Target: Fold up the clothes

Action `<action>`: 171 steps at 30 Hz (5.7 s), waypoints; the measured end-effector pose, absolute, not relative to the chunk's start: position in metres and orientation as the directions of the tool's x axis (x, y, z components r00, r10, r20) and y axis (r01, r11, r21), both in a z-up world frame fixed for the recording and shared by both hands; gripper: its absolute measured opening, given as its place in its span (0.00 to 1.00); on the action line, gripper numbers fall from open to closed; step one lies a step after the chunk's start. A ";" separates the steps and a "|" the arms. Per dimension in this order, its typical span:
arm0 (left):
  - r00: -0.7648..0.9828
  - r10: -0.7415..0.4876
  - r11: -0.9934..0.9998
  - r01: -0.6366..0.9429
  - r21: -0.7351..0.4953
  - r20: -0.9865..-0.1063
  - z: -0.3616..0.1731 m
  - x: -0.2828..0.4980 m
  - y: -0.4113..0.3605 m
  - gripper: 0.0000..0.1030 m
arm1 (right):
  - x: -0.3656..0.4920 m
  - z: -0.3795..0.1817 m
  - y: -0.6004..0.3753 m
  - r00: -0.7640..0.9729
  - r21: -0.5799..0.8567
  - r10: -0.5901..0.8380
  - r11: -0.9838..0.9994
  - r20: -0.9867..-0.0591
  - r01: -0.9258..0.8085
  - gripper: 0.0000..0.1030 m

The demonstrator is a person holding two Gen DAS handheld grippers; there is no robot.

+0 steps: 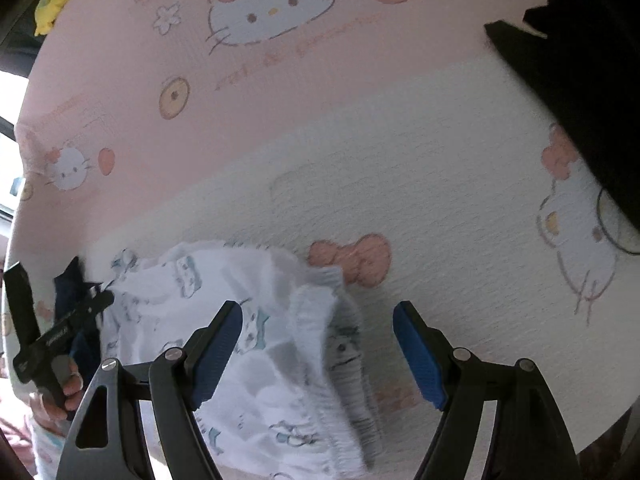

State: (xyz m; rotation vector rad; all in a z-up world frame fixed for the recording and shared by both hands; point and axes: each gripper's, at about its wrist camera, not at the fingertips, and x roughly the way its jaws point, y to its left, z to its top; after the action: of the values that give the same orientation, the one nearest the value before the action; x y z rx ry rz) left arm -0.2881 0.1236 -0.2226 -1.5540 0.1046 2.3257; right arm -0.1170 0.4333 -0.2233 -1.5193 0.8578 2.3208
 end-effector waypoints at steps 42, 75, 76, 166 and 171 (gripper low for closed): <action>-0.411 0.248 -0.931 -0.352 -0.099 -0.877 -0.225 -0.335 0.131 0.10 | -0.139 -0.202 0.428 -0.357 0.172 0.050 -0.809 -0.933 -0.562 0.26; -0.485 0.366 -0.914 -0.350 -0.207 -0.794 -0.092 -0.219 0.107 0.69 | -0.067 -0.100 0.384 -0.727 0.623 -0.188 -0.678 -0.660 -0.391 0.71; -0.479 0.394 -0.903 -0.360 -0.234 -0.784 -0.084 -0.214 0.110 0.69 | -0.065 -0.093 0.379 -0.725 0.635 -0.208 -0.672 -0.657 -0.382 0.71; -0.671 0.129 -0.173 -0.740 0.649 -0.730 -0.223 -0.084 0.081 0.69 | -0.068 -0.165 0.236 -0.385 -0.070 0.099 -0.994 -0.918 -0.088 0.78; -0.736 0.162 -0.017 -0.668 0.744 -0.657 -0.244 -0.079 0.072 0.69 | -0.075 -0.176 0.196 -0.360 -0.274 0.189 -0.940 -0.914 0.202 0.78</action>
State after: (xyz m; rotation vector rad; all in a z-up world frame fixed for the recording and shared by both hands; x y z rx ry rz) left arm -0.0789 0.0718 -0.2444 -0.5296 1.6756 1.8141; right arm -0.0749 0.1957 -0.1760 -1.7817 -0.5439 2.5392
